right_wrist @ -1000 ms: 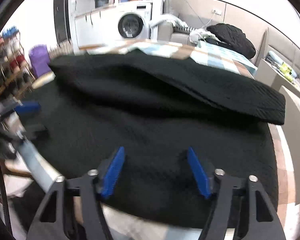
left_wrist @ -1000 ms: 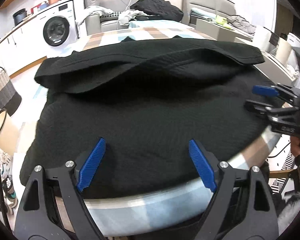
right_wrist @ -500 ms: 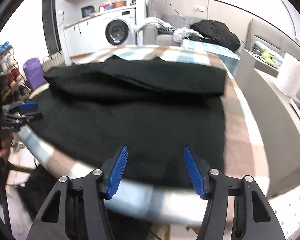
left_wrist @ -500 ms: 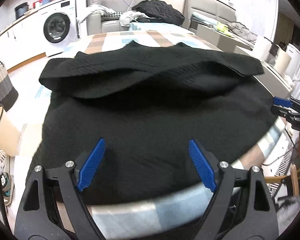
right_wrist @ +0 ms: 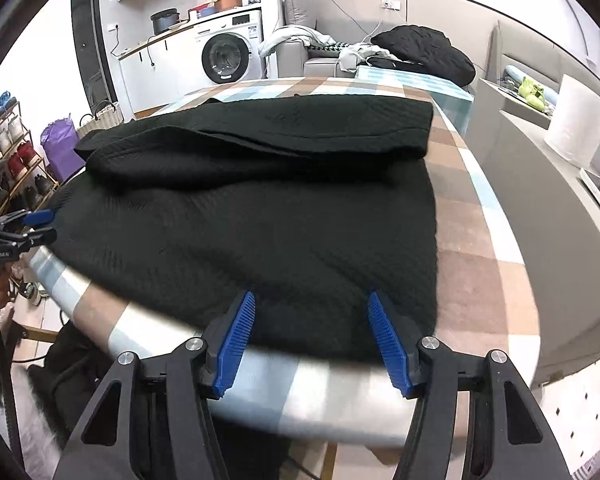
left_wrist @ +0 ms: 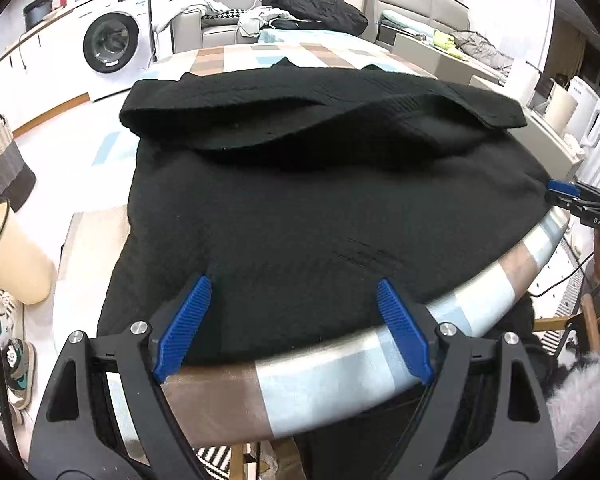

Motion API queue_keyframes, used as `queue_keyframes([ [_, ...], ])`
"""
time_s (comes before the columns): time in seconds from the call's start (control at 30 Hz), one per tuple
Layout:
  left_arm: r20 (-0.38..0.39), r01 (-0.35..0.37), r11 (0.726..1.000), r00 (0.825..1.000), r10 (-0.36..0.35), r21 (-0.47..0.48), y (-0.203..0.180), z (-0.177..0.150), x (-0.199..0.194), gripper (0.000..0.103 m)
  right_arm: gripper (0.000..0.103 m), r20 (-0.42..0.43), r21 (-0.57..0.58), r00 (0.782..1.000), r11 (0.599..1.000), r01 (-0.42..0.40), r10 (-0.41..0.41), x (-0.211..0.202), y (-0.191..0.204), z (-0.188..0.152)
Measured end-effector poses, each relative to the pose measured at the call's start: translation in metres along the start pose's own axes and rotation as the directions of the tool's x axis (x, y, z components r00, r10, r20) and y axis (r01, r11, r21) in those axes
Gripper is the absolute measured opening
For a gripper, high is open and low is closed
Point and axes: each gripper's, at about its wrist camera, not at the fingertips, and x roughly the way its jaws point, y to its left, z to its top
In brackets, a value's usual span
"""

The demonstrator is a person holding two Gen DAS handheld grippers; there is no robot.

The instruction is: Fold small clothes

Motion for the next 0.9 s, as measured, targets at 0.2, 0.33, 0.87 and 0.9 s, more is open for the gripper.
queue_keyframes([
  [0.2,0.072,0.016,0.989,0.997,-0.006,-0.149,0.027,0.023,-0.005,0.084,0.062,0.083,0.151,0.994,0.985,-0.081,0.069,-0.012,-0.017,0.027],
  [0.33,0.093,-0.011,0.961,0.995,0.038,-0.276,0.067,0.046,0.0,0.084,0.062,0.123,0.278,0.988,0.952,-0.129,0.098,-0.001,-0.042,0.055],
  [0.87,0.155,0.03,0.901,0.987,0.042,-0.432,0.137,0.101,0.035,0.071,0.062,0.11,0.421,0.984,0.89,-0.173,0.139,0.038,-0.088,0.089],
  [0.9,0.149,0.031,0.905,0.988,0.036,-0.425,0.136,0.104,0.038,0.061,0.062,0.109,0.424,0.984,0.888,-0.176,0.143,0.04,-0.09,0.091],
])
